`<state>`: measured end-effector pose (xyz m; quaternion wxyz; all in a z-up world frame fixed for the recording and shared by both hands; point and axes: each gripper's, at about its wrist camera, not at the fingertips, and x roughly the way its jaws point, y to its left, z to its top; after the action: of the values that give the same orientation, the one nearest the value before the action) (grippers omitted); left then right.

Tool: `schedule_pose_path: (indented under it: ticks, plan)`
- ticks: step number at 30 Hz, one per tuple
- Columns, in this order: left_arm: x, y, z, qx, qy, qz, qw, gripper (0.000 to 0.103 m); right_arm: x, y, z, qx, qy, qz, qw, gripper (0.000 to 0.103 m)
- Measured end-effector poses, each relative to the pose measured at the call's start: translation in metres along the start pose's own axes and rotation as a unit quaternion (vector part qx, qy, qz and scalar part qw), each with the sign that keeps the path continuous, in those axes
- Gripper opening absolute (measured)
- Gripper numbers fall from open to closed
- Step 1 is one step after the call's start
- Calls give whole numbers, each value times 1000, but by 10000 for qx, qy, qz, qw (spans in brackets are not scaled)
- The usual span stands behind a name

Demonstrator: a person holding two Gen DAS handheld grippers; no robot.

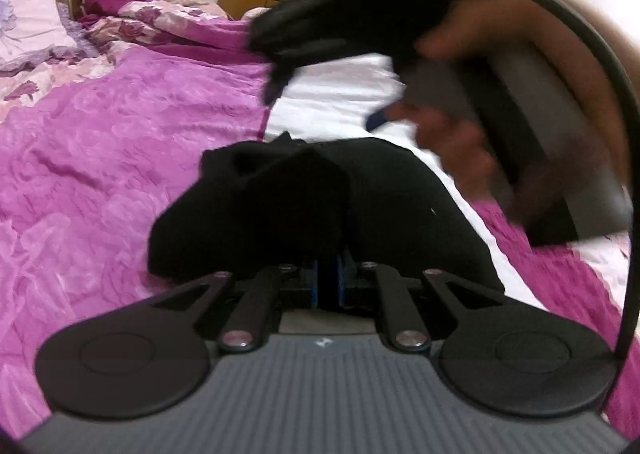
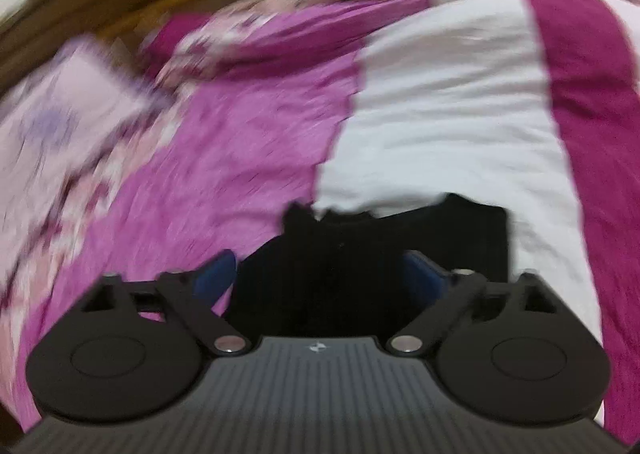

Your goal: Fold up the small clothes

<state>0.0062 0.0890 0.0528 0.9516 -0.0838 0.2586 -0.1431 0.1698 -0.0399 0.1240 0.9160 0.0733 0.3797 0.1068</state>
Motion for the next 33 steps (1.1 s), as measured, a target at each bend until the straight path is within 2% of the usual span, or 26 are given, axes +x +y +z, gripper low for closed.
schedule_pose_path:
  ticks: [2, 4, 5, 6, 7, 9, 11, 12, 14, 15, 17, 18, 19, 21, 23, 27, 30, 33]
  plan:
    - [-1, -1, -2, -90, 29, -61, 9999, 11, 11, 26, 4, -540, 359, -288, 9975, 95]
    - [-1, -3, -2, -86, 25, -83, 9999, 11, 24, 56, 4, -1360, 744, -650, 9858, 95]
    - [0, -2, -2, -98, 26, -79, 9999, 11, 31, 70, 2, -1756, 982, -790, 9764, 95]
    - [0, -1, -1, -143, 44, -83, 9999, 11, 38, 84, -1, -2184, 1321, -1015, 9615, 95]
    - [1, 0, 0, -193, 70, -92, 9997, 11, 43, 93, -3, -2388, 1553, -1236, 9506, 95]
    - [0, 1, 1, -234, 78, -121, 9996, 11, 47, 108, -7, -2615, 1887, -1452, 9354, 95]
    - [-1, 0, 0, -159, -7, -147, 9998, 11, 53, 116, -9, -2669, 2147, -1611, 9256, 95]
    - [-1, 0, -3, -96, -73, -124, 9998, 11, 58, 121, -13, -2762, 2254, -1807, 9167, 95]
    - [0, -2, -14, -6, -316, -21, 9995, 11, 71, 127, -25, -3122, 2360, -2309, 8908, 94]
    - [0, -4, -21, 64, -413, 63, 9991, 11, 78, 129, -30, -3303, 2355, -2626, 8755, 91]
    - [1, -12, -25, 219, -414, 264, 9986, 11, 85, 125, -28, -3376, 2262, -2957, 8646, 80]
    - [-2, -14, -24, 189, -488, 190, 9984, 11, 88, 121, -23, -3226, 2187, -3130, 8661, 64]
    - [-5, -14, -23, 191, -598, 82, 9980, 11, 90, 116, -19, -3060, 2139, -3204, 8706, 42]
    - [-6, -13, -22, 239, -639, 19, 9977, 10, 92, 110, -11, -2804, 2078, -3160, 8823, 18]
    - [-1, -5, -21, 81, -507, -32, 9987, 10, 92, 106, -8, -2670, 2073, -2822, 8978, 13]
    - [0, 10, -11, -99, -499, -268, 9983, 9, 81, 81, 14, -1675, 2015, -2398, 9348, 10]
    - [-3, 26, 5, -416, -669, -399, 9961, 8, 62, 68, 29, -1143, 1682, -2170, 9548, 10]
    - [-1, 45, 19, -1000, -613, -334, 9925, 6, 44, 63, 48, -679, 1304, -1945, 9698, 9]
